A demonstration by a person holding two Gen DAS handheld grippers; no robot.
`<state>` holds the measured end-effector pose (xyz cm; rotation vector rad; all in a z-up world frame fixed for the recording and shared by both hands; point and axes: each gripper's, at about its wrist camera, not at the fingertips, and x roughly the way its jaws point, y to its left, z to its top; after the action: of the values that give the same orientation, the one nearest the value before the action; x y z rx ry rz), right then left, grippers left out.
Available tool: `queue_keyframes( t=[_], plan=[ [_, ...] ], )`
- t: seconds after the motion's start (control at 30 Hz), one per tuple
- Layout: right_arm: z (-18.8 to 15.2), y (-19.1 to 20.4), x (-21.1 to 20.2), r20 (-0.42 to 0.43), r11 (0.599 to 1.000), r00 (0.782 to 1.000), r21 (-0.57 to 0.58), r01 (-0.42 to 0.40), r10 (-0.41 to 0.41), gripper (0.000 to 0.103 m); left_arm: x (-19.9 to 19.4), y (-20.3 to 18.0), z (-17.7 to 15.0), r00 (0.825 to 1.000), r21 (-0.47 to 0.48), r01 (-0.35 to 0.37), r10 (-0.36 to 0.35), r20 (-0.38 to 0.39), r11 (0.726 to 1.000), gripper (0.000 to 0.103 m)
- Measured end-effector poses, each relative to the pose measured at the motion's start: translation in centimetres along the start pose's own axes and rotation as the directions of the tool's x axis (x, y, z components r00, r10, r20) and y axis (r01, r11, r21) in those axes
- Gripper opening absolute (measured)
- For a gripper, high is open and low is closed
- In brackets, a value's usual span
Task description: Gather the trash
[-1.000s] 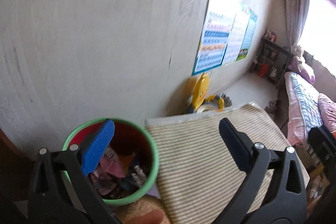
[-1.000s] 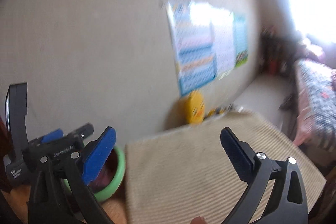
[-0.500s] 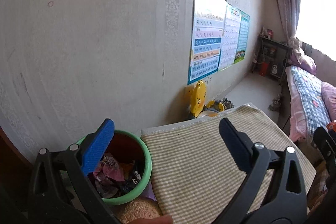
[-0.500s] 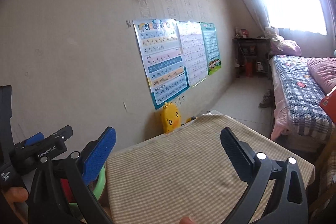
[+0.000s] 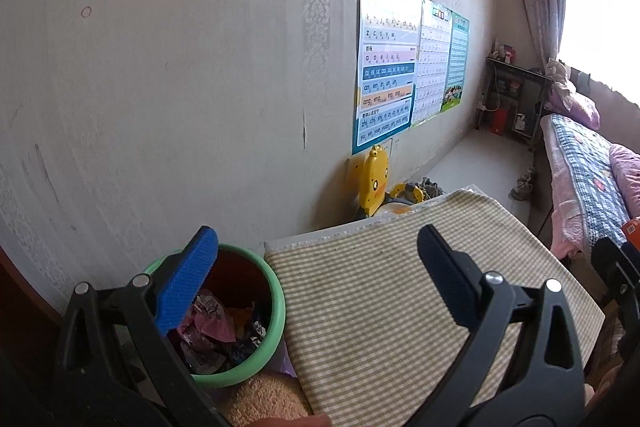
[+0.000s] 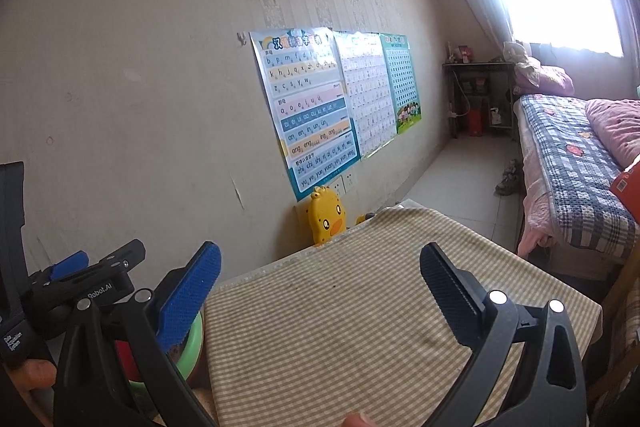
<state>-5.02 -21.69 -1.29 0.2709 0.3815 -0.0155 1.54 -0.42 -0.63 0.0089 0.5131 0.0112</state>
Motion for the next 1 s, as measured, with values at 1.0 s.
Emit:
queue_keyframes(
  t=[1.0],
  plan=[
    [-1.2, -0.1, 1.5, -0.064, 1.0, 0.998, 0.0, 0.001, -0.001, 0.096, 1.2, 0.1, -0.7, 0.999, -0.008, 0.018, -0.019, -0.05, 1.0, 0.098]
  ],
)
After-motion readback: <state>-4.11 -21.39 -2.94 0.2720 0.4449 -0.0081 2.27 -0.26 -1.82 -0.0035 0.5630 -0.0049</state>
